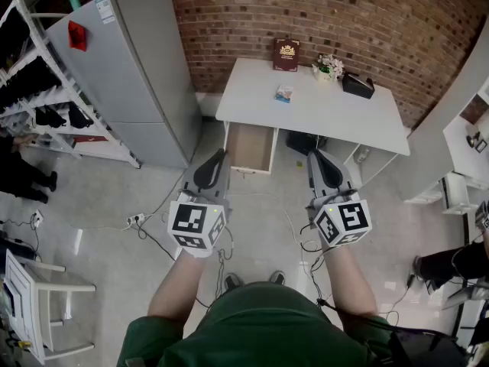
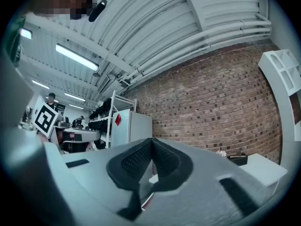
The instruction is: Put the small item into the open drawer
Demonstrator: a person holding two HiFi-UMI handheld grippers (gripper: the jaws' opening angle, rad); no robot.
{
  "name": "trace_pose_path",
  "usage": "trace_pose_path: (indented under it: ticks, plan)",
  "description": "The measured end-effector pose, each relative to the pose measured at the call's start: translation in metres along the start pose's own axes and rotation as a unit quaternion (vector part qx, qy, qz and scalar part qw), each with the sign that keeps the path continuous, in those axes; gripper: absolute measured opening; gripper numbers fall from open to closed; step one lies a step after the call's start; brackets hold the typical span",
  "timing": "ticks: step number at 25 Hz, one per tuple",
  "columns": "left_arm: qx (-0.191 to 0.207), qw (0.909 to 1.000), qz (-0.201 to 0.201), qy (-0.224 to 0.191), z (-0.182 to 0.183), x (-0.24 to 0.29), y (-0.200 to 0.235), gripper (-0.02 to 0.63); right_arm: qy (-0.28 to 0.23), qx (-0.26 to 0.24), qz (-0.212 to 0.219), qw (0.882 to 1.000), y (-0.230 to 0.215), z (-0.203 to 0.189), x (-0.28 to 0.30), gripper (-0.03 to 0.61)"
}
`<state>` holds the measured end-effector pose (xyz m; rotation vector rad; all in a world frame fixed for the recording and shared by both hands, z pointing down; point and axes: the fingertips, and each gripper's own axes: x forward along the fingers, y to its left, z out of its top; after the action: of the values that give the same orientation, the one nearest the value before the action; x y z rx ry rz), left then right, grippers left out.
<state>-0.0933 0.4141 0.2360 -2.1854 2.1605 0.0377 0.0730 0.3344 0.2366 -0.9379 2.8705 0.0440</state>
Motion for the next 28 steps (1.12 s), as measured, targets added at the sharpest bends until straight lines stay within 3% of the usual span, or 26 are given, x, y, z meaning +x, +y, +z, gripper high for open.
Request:
trace_pose_path:
  ticks: [11, 22, 28]
  plan:
    - [0.013, 0.9999, 0.003, 0.002, 0.003, 0.004, -0.042, 0.022, -0.018, 0.005, 0.015, 1.000, -0.024, 0.006, -0.026, 0.003]
    - [0.020, 0.9998, 0.005, 0.000, 0.008, 0.026, -0.101, 0.023, -0.010, -0.039, 0.028, 0.999, -0.065, 0.009, -0.055, 0.003]
    - [0.016, 0.9998, 0.007, 0.012, -0.003, 0.031, -0.106, 0.023, 0.002, -0.057, 0.021, 0.998, -0.073, -0.002, -0.063, 0.003]
